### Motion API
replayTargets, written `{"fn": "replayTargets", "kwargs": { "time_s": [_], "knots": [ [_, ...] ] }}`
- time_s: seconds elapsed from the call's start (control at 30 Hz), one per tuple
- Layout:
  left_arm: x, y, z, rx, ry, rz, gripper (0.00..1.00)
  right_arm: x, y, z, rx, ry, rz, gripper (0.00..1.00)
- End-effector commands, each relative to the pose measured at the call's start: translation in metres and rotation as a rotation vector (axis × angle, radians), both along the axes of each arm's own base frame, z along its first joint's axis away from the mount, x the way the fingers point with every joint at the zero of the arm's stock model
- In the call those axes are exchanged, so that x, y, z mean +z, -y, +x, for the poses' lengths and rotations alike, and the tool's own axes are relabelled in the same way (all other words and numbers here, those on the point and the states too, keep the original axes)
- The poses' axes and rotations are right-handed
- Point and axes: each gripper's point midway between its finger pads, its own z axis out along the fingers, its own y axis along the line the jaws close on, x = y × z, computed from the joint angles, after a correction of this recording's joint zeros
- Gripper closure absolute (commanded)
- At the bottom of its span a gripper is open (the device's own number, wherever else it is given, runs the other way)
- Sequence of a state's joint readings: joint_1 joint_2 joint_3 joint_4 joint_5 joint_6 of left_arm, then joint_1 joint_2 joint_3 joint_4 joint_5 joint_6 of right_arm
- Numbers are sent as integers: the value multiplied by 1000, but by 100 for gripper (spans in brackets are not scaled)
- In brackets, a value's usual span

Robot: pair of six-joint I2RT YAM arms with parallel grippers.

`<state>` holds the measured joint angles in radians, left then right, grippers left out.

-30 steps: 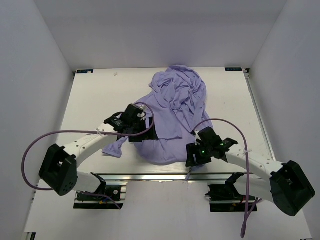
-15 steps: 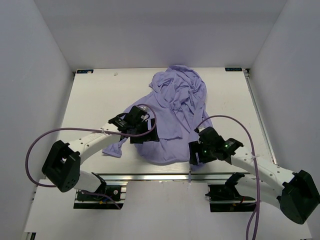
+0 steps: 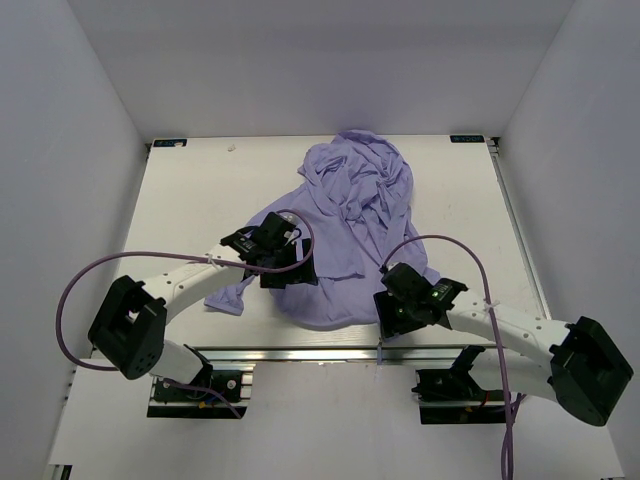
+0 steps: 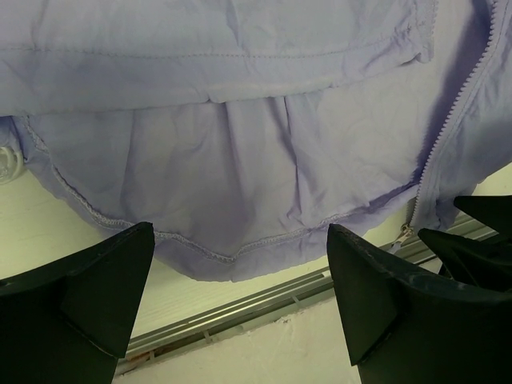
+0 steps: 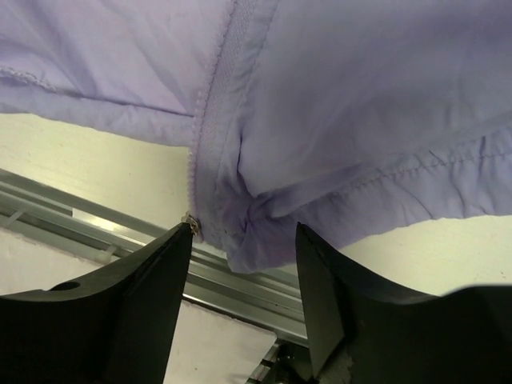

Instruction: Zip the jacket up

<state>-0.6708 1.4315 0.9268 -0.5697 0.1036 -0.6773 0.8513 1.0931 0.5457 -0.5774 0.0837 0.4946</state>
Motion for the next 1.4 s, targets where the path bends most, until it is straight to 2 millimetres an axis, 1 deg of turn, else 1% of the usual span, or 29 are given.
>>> {"fn": "replayTargets", "kwargs": {
  "time_s": [0.0,0.1,0.2,0.27,0.3,0.37,0.53,0.57,0.6,0.67,0.73,0.77,0.8,0.83,0.87,0.9,0.93,0.97,1.0,1.03,1.1,1.13,1.17,1.2,1.23,1.27,1.3,1.33,1.37],
  "knots": [
    [15,4,8,3,43,-14,2,-2,-6,7,-9,35,10,40],
    [15,4,9,7,45,-11,2,-9,-6,3,-10,20,-9,40],
    [15,5,10,8,45,-9,2,-13,-6,3,-18,34,-15,42],
    [14,5,11,9,43,-4,2,-17,-3,3,-33,36,-34,44],
    [14,4,11,10,41,-1,2,-20,-1,0,-34,32,-48,48],
    [13,2,11,15,43,7,2,-25,5,-2,-52,26,-80,51],
    [12,-1,10,23,40,20,2,-33,6,-12,-48,6,-109,58],
    [12,-1,10,24,41,21,2,-34,6,-11,-62,12,-112,59],
    [13,-2,11,28,44,22,2,-35,5,-14,-49,13,-125,62],
    [13,-2,11,29,47,21,2,-35,5,-13,-53,25,-139,68],
    [15,-1,12,30,51,21,2,-36,4,-14,-61,21,-161,77],
    [16,-2,13,31,53,24,2,-36,5,-14,-69,18,-169,87],
    [20,0,15,29,62,20,2,-36,5,-13,-96,16,-169,100],
    [23,1,18,32,68,20,2,-34,4,-12,-106,22,-165,100],
    [24,0,18,32,65,29,2,-30,0,-11,-100,24,-142,100],
    [33,5,23,31,83,15,2,-19,-6,-6,-105,58,-100,100],
    [36,8,25,26,89,10,2,-7,-12,2,-110,94,-63,100],
    [44,17,30,11,106,-12,2,11,-16,13,-127,167,-16,100],
    [47,22,32,5,111,-18,2,23,-18,21,-146,206,8,100],
    [44,30,33,-11,104,-13,2,42,-20,34,-158,264,27,100],
    [43,40,36,-26,98,5,2,62,-14,48,-212,316,38,100],
    [42,57,40,-47,95,16,2,69,-10,53,-237,331,31,100],
    [38,62,38,-61,75,41,2,78,1,60,-279,354,-1,100],
    [35,70,39,-69,79,74,2,80,7,63,-302,359,-18,100],
    [32,83,50,-71,71,93,2,83,12,65,-322,366,-27,100],
    [27,85,48,-65,40,124,2,82,22,68,-350,363,-45,100],
    [24,93,48,-76,33,136,2,83,25,69,-360,364,-36,100],
    [20,103,54,-81,25,154,2,83,27,69,-367,349,-27,100],
    [19,107,56,-76,30,164,2,81,36,71,-396,343,-29,100]
  ]
}}
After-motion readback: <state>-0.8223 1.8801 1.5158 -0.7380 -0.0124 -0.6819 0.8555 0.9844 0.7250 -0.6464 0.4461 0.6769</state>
